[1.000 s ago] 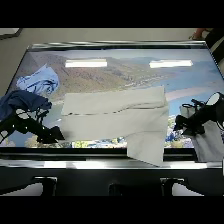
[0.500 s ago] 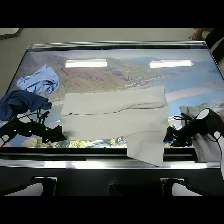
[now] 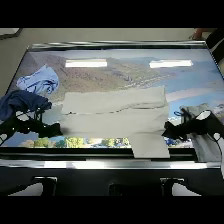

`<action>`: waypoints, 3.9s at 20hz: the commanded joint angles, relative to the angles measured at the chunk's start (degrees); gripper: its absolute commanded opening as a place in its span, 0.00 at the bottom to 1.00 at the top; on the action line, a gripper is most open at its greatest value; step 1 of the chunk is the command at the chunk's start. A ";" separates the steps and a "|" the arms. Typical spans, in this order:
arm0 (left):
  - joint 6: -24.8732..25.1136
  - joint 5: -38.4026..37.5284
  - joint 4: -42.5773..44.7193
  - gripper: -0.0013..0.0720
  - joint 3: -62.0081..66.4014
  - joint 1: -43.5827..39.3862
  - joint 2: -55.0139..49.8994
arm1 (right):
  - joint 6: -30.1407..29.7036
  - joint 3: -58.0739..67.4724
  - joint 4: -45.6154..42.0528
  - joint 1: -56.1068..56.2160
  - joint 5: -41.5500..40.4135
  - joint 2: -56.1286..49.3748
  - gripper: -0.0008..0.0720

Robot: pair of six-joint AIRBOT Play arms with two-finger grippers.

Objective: Fold the shirts.

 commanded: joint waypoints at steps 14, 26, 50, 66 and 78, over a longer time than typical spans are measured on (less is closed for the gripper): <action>-11.15 -11.63 -3.74 0.06 65.42 -3.30 -39.80 | 12.28 49.75 8.85 6.62 -17.99 -27.85 0.09; -10.88 -10.14 -16.28 0.88 68.76 -1.62 -43.69 | 1.44 49.77 5.05 3.13 -11.37 -28.22 1.00; -7.63 -16.15 -16.59 0.82 69.55 -8.79 -30.32 | 1.03 49.77 19.93 7.56 -0.68 -37.64 0.09; -7.06 -2.62 -32.50 0.06 65.11 -40.50 -43.60 | 2.62 49.77 16.22 7.69 21.55 -2.36 0.08; -6.19 3.76 -38.80 0.05 65.26 -49.99 -45.75 | 7.89 49.70 3.72 8.74 25.35 4.96 0.08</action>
